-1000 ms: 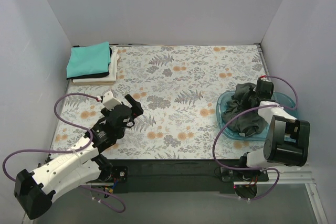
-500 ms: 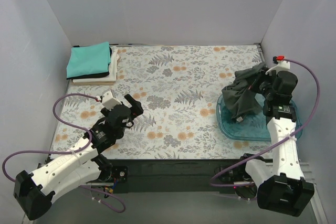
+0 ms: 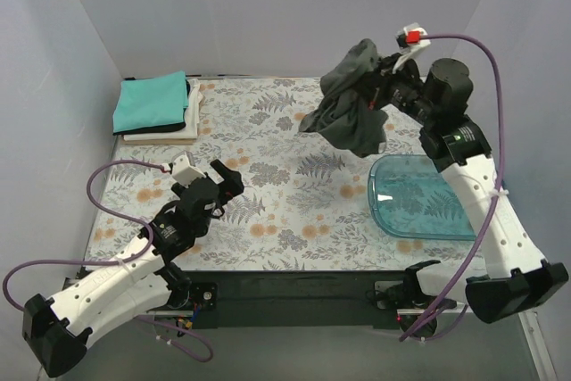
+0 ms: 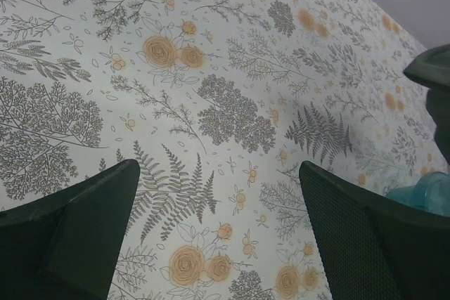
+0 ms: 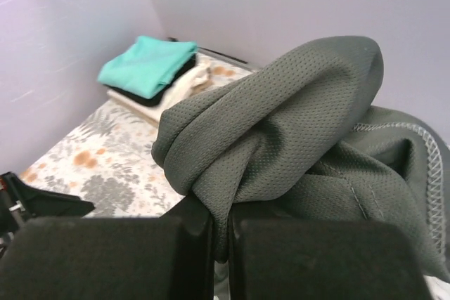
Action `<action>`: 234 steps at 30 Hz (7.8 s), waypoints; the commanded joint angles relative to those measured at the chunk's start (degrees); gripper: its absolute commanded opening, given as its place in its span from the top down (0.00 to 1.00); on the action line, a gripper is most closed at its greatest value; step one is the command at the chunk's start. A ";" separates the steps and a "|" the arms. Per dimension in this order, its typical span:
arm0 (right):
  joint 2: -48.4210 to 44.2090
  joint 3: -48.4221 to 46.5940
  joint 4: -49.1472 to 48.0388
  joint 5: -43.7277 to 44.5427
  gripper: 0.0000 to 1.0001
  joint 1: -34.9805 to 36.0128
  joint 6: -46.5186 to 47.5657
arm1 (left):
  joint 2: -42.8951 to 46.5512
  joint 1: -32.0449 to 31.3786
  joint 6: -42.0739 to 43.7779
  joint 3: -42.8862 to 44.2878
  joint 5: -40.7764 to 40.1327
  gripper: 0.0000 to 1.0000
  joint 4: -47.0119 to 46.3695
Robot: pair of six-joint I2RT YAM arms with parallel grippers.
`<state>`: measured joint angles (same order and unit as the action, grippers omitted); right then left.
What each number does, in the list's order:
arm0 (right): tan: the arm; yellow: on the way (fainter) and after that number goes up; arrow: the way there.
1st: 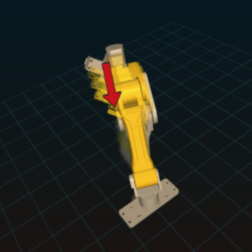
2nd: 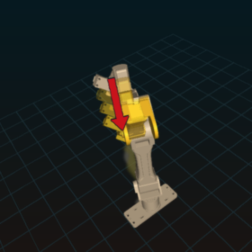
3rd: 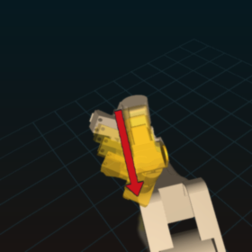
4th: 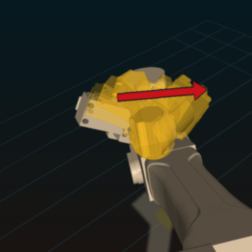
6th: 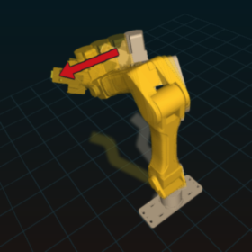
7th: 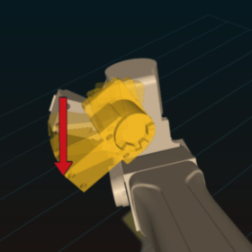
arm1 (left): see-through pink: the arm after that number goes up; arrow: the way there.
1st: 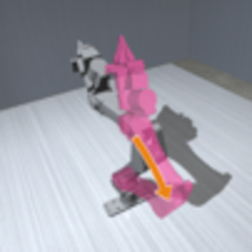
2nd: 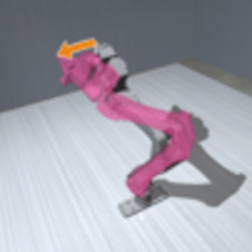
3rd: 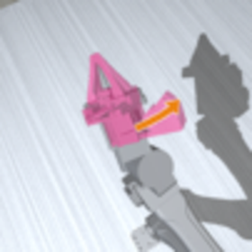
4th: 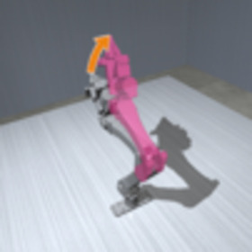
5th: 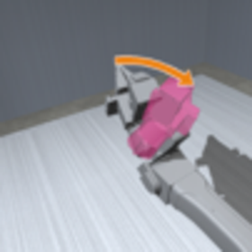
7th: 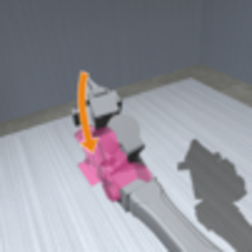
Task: Fold and stack the t-shirts
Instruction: Move the tshirt to the center of the board, then flatten the tshirt out
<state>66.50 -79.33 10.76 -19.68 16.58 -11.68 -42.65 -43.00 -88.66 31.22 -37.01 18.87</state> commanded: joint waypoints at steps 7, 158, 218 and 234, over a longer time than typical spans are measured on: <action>11.01 -8.12 -0.57 7.55 0.99 16.55 1.84 | 5.12 -0.33 -2.39 -0.11 0.63 0.03 2.83; 9.72 -22.37 8.21 20.13 0.99 4.95 13.71 | -26.27 28.33 20.29 61.08 8.72 1.00 -8.77; 28.33 25.80 -0.74 20.12 0.50 14.71 1.22 | -24.41 28.85 -4.59 7.01 8.19 1.00 1.96; 25.09 25.89 -2.24 19.42 0.99 14.71 4.30 | -21.33 28.85 -4.32 7.10 7.40 1.00 2.83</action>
<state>94.41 -52.10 10.66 -0.38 30.89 -8.58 -66.39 -14.37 -92.97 38.61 -27.94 21.02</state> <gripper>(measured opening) 0.029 0.012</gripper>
